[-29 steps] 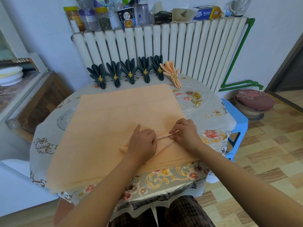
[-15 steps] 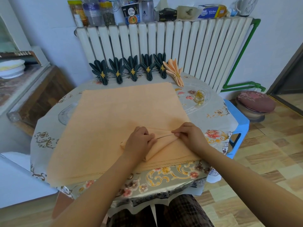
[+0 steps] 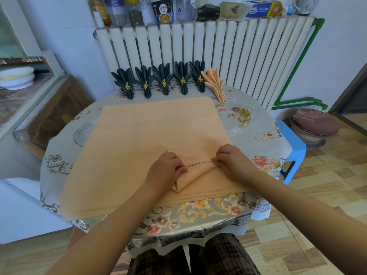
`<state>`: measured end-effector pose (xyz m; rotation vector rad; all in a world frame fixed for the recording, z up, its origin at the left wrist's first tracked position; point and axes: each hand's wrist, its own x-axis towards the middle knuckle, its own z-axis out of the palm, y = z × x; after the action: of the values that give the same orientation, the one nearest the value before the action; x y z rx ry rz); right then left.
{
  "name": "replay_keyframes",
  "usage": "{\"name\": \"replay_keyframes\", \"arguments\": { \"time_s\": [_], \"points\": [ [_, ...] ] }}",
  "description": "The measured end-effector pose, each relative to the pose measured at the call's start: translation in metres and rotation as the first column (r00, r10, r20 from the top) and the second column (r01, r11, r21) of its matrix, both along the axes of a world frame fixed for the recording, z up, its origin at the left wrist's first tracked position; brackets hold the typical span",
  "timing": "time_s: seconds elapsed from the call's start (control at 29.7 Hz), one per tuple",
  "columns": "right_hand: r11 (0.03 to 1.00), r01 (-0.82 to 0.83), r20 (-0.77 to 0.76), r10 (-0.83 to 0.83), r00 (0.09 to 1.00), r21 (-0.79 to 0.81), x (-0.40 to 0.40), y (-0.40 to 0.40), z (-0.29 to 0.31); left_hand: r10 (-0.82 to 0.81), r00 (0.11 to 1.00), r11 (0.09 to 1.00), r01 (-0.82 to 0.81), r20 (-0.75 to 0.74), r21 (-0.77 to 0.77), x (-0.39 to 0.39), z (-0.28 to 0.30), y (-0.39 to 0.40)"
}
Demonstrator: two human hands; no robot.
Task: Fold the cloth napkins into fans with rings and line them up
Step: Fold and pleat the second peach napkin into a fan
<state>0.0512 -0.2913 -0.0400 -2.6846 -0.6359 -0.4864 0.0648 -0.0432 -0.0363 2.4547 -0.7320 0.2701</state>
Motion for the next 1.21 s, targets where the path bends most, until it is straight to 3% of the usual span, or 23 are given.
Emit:
{"name": "replay_keyframes", "arguments": {
  "time_s": [0.07,0.17,0.3,0.54,0.67,0.77,0.94,1.01,1.08,1.21],
  "points": [
    [0.992,0.044,-0.087,-0.035,0.996,0.115,-0.002,-0.002,0.002,0.006,1.0,0.999,-0.006,0.001,0.034,0.0,0.003,-0.001],
    [0.919,0.239,-0.323,-0.132,0.937,0.315,-0.002,-0.002,0.007,-0.009,1.0,0.997,0.009,-0.003,0.078,0.002,0.009,-0.002],
    [0.843,0.405,-0.571,-0.148,0.807,0.355,0.007,-0.007,0.014,0.023,0.997,0.999,-0.02,-0.07,0.048,0.0,0.007,0.002],
    [0.865,0.423,-0.604,-0.191,0.774,0.27,0.011,-0.001,0.024,0.042,0.995,0.999,-0.042,-0.087,0.002,0.002,0.007,0.001],
    [0.965,0.245,-0.47,-0.175,0.865,0.09,0.011,0.009,0.031,-0.001,0.992,0.998,0.01,-0.124,0.069,0.008,0.016,0.001],
    [0.967,0.138,-0.508,-0.009,0.861,0.216,0.011,0.021,0.035,-0.013,0.987,0.979,0.045,-0.159,0.199,0.015,0.026,-0.001],
    [0.932,0.21,-0.582,0.002,0.813,0.296,0.018,0.027,0.034,0.053,0.974,0.94,0.027,-0.222,0.341,0.026,0.038,-0.007],
    [0.962,0.175,-0.607,-0.011,0.795,0.21,0.023,0.031,0.039,0.076,0.963,0.917,0.035,-0.26,0.398,0.031,0.044,-0.012],
    [0.995,0.094,-0.627,-0.056,0.777,0.028,0.031,0.038,0.049,0.109,0.953,0.87,0.047,-0.283,0.491,0.035,0.052,-0.019],
    [0.964,0.007,-0.619,-0.176,0.765,-0.266,0.043,0.052,0.058,0.103,0.969,0.701,0.09,-0.226,0.708,0.044,0.064,-0.036]
  ]
}}
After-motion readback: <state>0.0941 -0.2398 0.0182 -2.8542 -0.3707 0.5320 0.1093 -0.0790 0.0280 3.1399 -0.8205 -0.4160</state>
